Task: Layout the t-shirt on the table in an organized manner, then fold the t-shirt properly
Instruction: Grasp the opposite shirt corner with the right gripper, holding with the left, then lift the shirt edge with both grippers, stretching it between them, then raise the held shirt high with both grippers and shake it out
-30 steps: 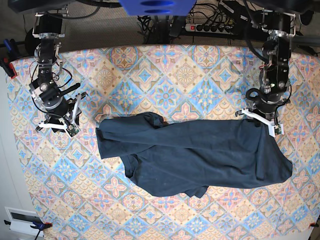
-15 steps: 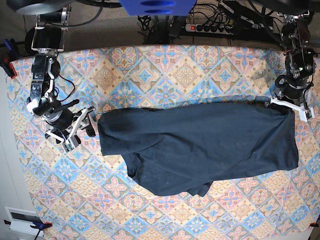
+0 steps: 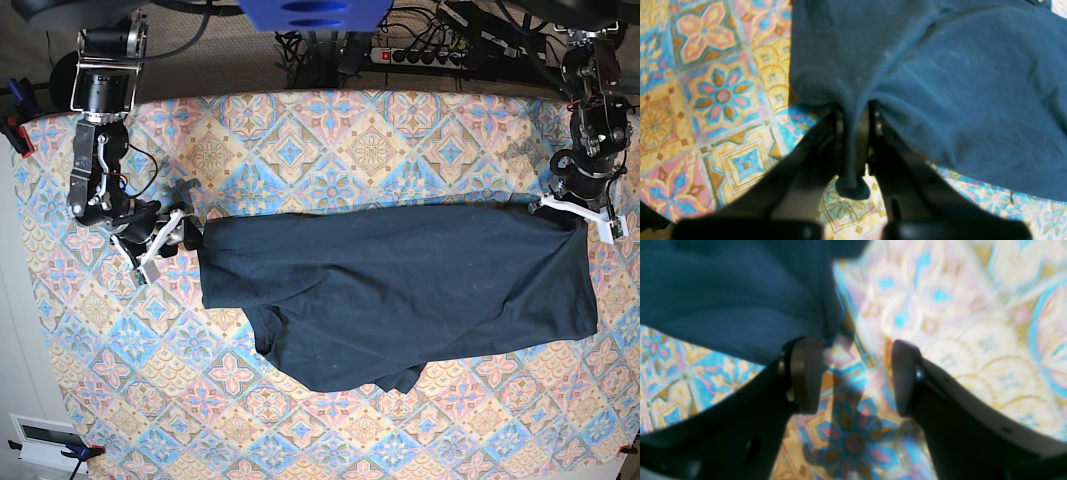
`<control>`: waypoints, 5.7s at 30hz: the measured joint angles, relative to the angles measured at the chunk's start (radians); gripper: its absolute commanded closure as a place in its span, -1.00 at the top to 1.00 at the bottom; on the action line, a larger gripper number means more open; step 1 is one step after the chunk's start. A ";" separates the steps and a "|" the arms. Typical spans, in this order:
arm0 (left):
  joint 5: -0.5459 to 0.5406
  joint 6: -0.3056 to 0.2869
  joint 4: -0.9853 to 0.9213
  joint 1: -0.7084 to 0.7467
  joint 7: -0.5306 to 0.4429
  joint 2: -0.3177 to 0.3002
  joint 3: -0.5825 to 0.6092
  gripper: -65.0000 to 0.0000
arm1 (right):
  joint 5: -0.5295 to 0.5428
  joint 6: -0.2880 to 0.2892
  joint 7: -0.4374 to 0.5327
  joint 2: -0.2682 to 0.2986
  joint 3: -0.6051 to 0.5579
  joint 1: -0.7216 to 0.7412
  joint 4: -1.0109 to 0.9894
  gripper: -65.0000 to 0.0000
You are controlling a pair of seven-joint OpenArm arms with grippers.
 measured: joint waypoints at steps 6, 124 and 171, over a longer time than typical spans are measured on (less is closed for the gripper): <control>0.000 0.000 0.000 0.000 0.000 0.000 0.000 -1.00 | 0.019 0.003 0.013 -0.023 -0.056 0.006 -0.002 -0.01; -0.004 0.000 0.056 -0.002 0.000 0.003 -0.021 -1.00 | 0.172 0.106 -0.049 -0.072 -0.006 -0.006 -0.059 -0.99; -0.118 -0.108 -0.174 -0.959 0.286 0.132 0.072 -1.00 | 0.600 0.116 -0.232 0.208 0.198 0.752 -0.175 -0.98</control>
